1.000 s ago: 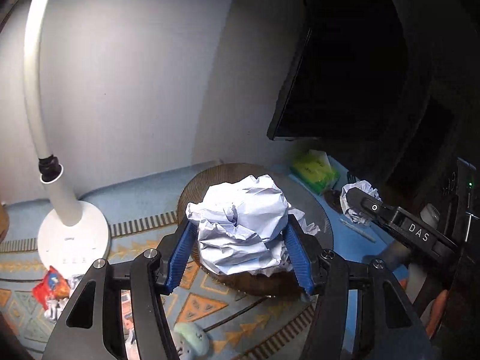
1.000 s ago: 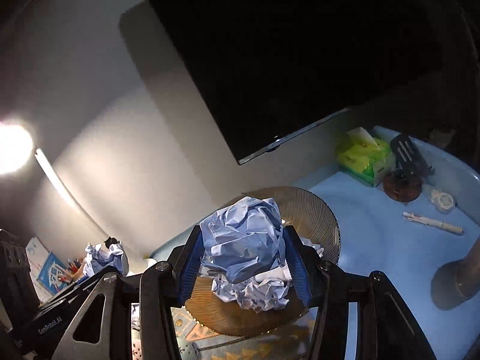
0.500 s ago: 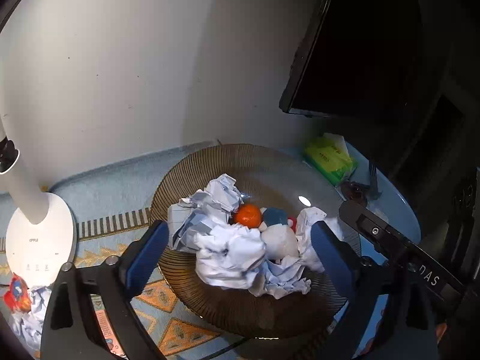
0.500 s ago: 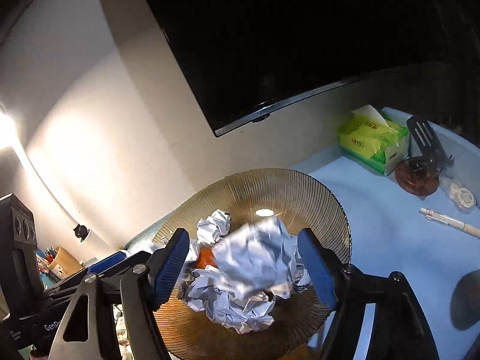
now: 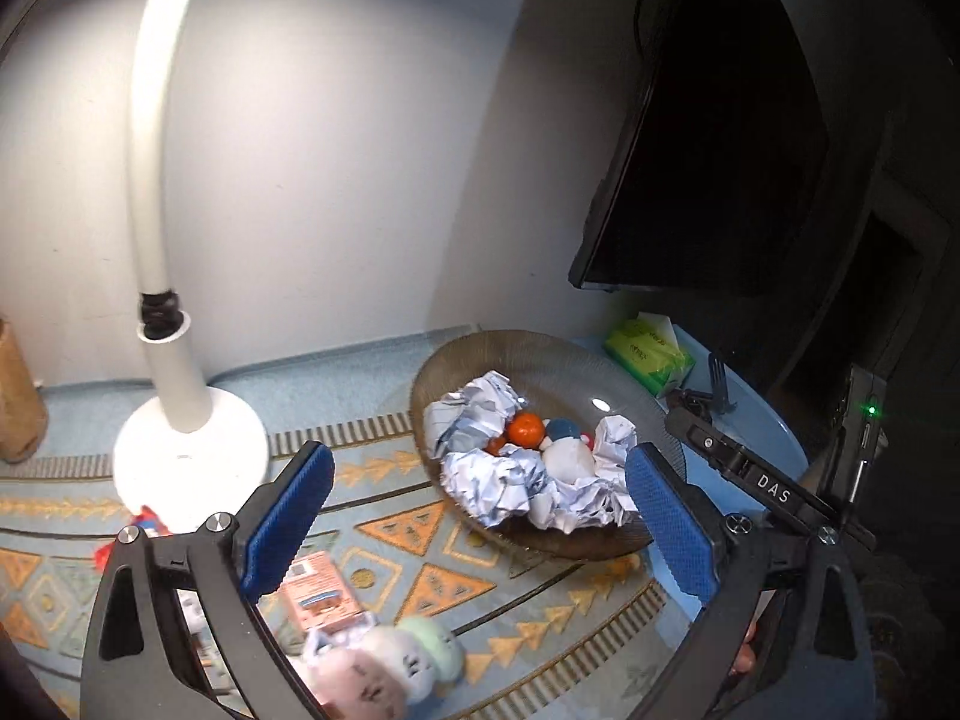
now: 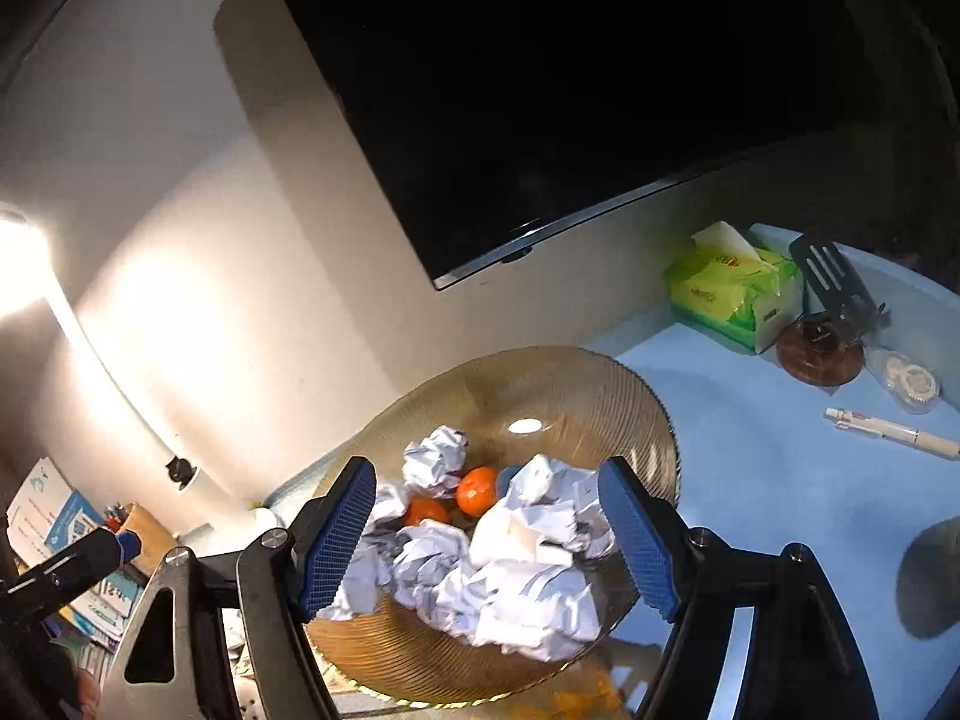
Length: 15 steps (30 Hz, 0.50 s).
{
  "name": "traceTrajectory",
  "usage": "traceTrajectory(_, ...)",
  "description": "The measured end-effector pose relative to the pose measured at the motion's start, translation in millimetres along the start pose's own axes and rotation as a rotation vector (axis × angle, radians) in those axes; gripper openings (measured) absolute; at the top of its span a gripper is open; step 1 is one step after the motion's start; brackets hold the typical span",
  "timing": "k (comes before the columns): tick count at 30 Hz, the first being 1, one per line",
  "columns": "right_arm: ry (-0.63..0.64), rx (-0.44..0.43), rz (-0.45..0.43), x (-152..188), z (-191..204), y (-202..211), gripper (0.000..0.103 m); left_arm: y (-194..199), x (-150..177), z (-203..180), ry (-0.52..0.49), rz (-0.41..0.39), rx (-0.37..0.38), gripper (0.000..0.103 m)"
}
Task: Organize objects
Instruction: 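Withdraw both open tools from the bowl back over the rug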
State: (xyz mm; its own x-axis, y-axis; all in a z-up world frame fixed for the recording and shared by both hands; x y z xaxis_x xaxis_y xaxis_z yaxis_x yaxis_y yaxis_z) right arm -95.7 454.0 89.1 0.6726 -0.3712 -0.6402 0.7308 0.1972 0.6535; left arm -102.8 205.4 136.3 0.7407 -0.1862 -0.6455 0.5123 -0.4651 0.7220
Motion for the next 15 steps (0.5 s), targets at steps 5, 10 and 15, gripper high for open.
traceTrajectory(5,-0.01,-0.189,0.176,40.1,34.2,0.1,0.093,69.7,21.2,45.9,0.05,-0.096,-0.113,0.102)
traceTrajectory(10,0.028,-0.286,0.329,97.2,73.1,-7.1,0.093,108.8,62.3,104.4,0.152,-0.134,-0.186,0.102)
traceTrajectory(15,0.192,-0.299,0.374,155.5,115.1,-9.4,0.093,96.1,119.6,171.3,0.298,-0.054,-0.269,0.102)
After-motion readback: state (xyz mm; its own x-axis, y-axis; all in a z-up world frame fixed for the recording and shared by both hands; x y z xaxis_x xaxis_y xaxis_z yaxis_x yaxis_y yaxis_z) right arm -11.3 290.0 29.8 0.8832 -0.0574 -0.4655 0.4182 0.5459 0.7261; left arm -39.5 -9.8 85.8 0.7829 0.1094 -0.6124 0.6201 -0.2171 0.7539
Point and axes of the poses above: each gripper's, at about its wrist camera, not at the fingertips, and y roughly against the way its jaws point, z to its left, x to its underside, the point moved 6 cm from there along -y, roughly the way its jaws point, and after that the axes turned 15 degrees about z, right-handed, at the moved point
